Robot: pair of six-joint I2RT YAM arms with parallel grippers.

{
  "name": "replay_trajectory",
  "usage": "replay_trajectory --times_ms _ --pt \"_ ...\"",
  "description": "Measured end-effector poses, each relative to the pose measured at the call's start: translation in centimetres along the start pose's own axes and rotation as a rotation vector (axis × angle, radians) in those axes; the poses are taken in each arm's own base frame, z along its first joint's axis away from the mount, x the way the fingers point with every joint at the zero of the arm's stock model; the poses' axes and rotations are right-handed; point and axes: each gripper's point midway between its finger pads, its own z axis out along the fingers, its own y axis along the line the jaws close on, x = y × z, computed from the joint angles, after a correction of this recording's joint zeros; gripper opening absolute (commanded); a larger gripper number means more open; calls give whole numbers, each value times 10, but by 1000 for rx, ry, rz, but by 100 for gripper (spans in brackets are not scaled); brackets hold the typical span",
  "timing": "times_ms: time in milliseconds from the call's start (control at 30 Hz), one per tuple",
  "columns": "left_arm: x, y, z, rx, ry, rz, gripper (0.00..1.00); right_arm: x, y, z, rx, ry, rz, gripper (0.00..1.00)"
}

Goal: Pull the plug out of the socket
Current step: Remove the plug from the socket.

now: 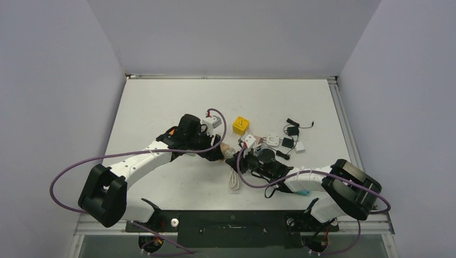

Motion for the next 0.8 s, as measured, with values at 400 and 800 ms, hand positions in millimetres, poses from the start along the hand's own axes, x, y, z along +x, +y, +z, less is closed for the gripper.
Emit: replay_trajectory --times_ms 400,800 --pt "-12 -4 3 7 -47 25 0 -8 -3 -5 -60 -40 81 5" --pt "4 -1 -5 38 20 -40 0 0 14 -3 97 -5 -124 5"
